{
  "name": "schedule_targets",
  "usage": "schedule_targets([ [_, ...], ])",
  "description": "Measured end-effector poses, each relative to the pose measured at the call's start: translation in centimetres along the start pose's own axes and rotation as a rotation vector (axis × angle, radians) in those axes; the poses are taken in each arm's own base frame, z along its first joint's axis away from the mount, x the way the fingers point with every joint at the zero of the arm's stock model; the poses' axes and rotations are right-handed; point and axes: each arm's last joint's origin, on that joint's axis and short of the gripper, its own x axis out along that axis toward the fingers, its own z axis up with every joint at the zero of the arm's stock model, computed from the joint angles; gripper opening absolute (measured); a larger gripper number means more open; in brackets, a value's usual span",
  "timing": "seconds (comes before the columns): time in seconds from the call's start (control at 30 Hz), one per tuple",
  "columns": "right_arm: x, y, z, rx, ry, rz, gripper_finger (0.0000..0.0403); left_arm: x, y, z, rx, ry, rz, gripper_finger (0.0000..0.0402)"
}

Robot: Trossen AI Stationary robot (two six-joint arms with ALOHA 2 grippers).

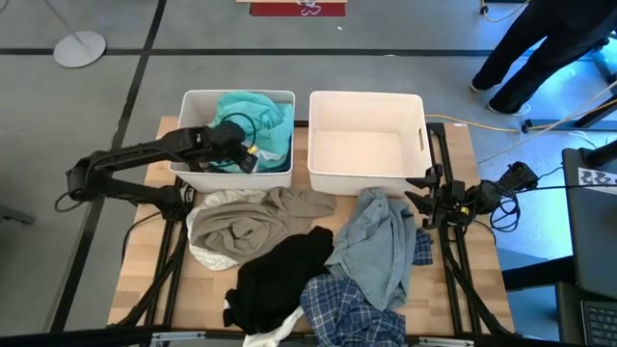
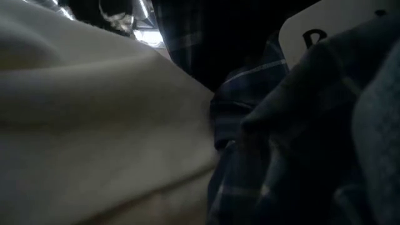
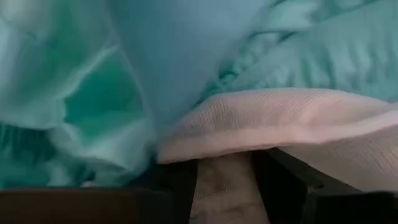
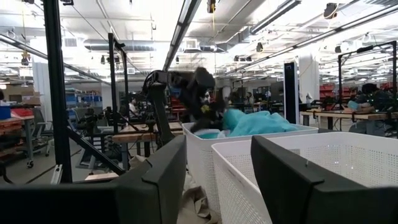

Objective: Sort clothes
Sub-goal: Put the brown shorts into the left white bin

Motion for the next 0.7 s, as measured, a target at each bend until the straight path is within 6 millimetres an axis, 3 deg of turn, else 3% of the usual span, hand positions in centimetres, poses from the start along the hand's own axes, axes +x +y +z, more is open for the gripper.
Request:
schedule_targets([
  [0.13, 0.0, 0.0, 0.0, -0.005, -0.001, 0.0, 0.0182, 2.4, 0.1, -1.9, -0.009, 0.041, -0.011, 0.0145],
  [0.33, 0.0, 0.0, 0.0, -0.007, -0.001, 0.0, 0.0182, 3.0, 0.1, -2.6, 0.001, 0.058, -0.019, 0.0145],
  [0.5, 0.0, 0.0, 0.0, -0.008, -0.002, -0.001, 0.0182, 0.4, 0.0, -0.2, 0.038, 0.038, -0.056, 0.0145],
  [0.7, 0.0, 0.0, 0.0, -0.008, -0.002, -0.001, 0.0182, -4.7, 0.0, 3.3, 0.033, -0.03, -0.121, 0.0145],
])
